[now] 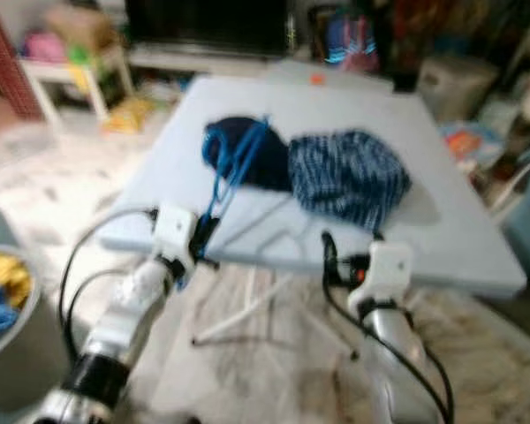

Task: Hang hanger

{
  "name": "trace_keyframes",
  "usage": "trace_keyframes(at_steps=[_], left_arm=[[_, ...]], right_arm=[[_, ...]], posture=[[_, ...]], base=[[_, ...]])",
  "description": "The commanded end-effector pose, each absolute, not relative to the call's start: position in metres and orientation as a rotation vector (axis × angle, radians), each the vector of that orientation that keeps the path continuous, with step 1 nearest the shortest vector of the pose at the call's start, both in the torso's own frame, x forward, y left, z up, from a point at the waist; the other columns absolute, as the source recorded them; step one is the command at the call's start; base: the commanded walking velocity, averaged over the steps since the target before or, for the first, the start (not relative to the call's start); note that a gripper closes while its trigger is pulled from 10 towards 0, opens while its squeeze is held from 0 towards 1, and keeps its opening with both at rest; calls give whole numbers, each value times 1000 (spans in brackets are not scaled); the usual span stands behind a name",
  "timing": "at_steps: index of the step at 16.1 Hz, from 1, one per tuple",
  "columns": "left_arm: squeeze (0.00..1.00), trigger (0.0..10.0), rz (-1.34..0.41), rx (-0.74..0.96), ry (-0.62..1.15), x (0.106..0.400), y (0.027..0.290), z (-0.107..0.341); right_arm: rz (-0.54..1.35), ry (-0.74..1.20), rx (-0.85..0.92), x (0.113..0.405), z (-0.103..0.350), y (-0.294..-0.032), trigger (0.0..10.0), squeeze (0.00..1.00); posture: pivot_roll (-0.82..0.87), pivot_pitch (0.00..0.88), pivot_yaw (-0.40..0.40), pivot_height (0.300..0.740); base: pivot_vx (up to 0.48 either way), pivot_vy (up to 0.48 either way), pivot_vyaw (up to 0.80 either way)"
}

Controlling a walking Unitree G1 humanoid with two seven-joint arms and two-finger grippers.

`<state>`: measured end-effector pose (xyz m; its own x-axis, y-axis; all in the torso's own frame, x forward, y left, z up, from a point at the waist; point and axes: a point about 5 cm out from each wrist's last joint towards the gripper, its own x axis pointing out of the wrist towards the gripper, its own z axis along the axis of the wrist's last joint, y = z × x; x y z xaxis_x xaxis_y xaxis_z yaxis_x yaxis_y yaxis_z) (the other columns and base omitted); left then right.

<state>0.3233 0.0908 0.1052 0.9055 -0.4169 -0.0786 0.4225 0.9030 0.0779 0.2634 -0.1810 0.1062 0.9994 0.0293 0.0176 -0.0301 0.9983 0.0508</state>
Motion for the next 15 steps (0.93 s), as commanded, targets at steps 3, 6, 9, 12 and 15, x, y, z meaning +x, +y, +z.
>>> trace_keyframes(at_steps=[3, 6, 9, 12, 15], left_arm=[[0, 10000, -458, 119, 19, 325, 86, 113], [0, 10000, -463, 122, 28, 323, 85, 111], [0, 10000, -463, 123, 32, 323, 85, 110], [0, 10000, -468, 123, 36, 323, 84, 109], [0, 10000, -471, 121, 38, 322, 83, 108]], right_arm=[[6, -4, 47, 264, 104, -185, 10000, 0], [1, 0, 43, 264, 103, -185, 10000, 0], [1, 7, 37, 264, 102, -186, 10000, 0], [3, 11, 32, 266, 101, -186, 10000, 0], [5, 17, 27, 266, 100, -186, 10000, 0]], posture=[[90, 0, -42, 740], [89, 0, -42, 740], [89, 0, -41, 740], [89, 0, -41, 740], [87, 0, -43, 740]], base=[[0, 0, 0], [0, 0, 0], [-160, 0, 0], [-160, 0, 0], [-281, 0, 0]])
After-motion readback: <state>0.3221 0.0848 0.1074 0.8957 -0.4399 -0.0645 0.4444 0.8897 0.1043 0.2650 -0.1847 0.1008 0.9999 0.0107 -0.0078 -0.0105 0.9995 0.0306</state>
